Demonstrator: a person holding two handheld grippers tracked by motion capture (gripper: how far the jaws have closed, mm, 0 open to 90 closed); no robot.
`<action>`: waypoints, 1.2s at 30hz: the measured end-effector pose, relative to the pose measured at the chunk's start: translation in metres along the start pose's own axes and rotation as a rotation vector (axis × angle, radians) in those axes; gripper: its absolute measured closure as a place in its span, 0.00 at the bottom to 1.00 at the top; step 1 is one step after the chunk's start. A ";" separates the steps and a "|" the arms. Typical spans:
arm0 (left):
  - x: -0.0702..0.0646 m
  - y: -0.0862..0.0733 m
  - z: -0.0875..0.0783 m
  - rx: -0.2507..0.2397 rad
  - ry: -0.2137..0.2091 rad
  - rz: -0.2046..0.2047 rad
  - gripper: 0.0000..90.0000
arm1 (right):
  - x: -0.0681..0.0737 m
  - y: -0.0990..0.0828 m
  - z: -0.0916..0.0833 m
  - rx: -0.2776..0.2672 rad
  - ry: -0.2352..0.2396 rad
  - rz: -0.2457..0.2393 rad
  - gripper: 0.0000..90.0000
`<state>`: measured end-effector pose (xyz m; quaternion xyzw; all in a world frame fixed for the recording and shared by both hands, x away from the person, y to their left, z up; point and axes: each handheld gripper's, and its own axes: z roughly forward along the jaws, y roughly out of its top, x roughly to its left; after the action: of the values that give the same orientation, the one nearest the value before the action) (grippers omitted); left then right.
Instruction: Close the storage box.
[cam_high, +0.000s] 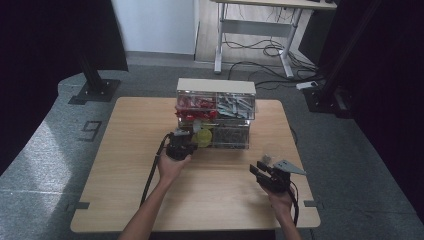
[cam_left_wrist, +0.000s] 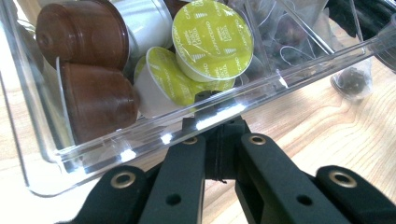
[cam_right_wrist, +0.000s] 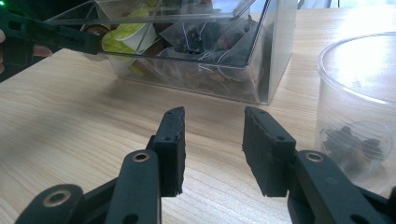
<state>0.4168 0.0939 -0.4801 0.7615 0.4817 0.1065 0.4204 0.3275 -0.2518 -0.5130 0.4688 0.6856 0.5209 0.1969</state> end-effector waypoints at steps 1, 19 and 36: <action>0.000 -0.001 0.000 0.001 -0.002 0.000 1.00 | 0.000 0.000 0.000 0.000 -0.001 -0.001 0.65; -0.001 -0.008 0.002 0.019 -0.005 0.005 1.00 | 0.001 -0.002 0.002 0.010 0.001 -0.003 0.65; -0.002 -0.012 0.003 0.028 -0.010 0.014 1.00 | -0.001 -0.003 0.002 0.013 -0.006 -0.002 0.65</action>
<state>0.4098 0.0927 -0.4902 0.7712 0.4757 0.0987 0.4113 0.3276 -0.2513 -0.5167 0.4711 0.6888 0.5148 0.1966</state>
